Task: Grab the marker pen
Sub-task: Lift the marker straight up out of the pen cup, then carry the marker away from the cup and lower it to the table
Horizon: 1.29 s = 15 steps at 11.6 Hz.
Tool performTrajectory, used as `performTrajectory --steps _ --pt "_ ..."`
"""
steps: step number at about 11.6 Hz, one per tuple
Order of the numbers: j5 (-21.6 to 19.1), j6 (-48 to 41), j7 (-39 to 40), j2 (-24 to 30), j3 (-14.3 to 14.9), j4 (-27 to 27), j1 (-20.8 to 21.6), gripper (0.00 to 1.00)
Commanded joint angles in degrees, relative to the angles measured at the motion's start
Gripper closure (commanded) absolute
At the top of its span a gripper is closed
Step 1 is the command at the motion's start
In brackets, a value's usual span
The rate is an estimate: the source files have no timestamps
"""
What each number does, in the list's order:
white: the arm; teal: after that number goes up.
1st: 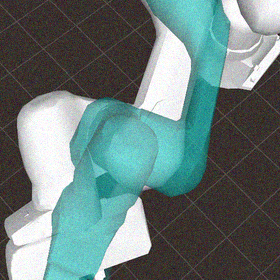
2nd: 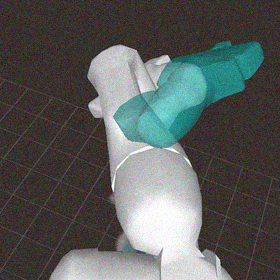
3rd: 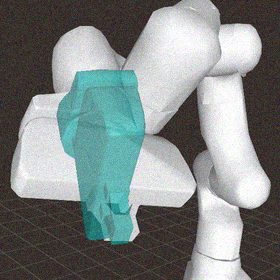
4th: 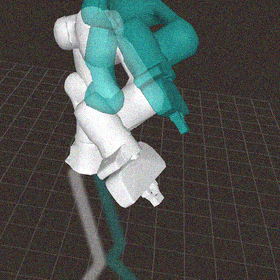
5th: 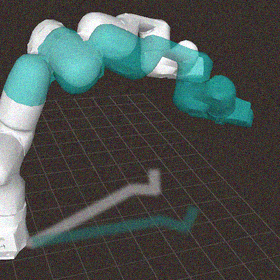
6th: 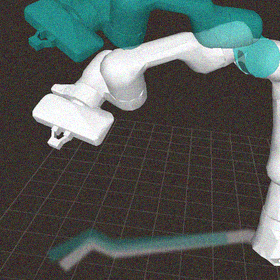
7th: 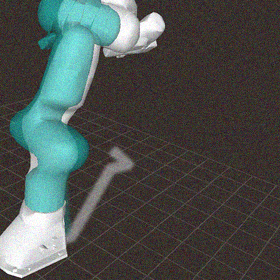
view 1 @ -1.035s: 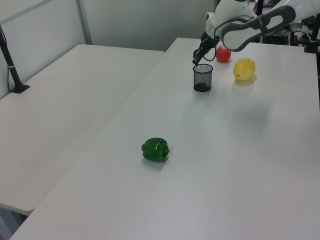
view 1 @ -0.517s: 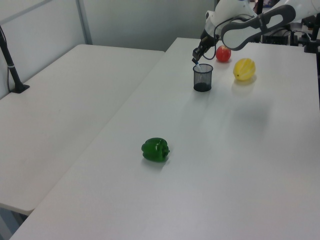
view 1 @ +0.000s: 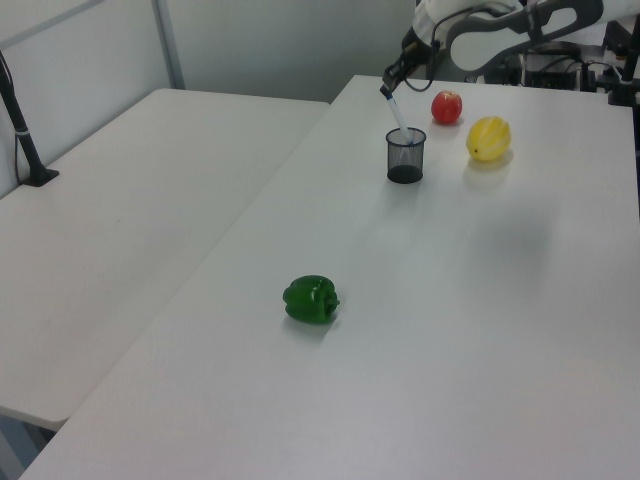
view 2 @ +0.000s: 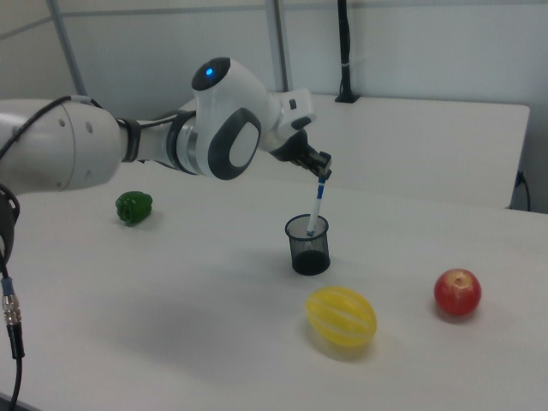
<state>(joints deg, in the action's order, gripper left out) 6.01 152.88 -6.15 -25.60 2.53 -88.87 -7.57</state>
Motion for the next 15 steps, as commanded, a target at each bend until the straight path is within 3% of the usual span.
performTrajectory --steps 1,5,9,15 --pt "0.32 0.66 -1.33 4.41 0.11 -1.93 0.27 0.93" --pt "0.4 -0.04 -4.05 6.43 -0.51 -2.01 0.97 0.93" --pt "0.4 -16.26 -3.96 9.34 -1.04 -0.34 4.57 0.93" --pt "0.23 -42.81 -4.4 12.6 -1.12 -0.7 14.93 0.93"
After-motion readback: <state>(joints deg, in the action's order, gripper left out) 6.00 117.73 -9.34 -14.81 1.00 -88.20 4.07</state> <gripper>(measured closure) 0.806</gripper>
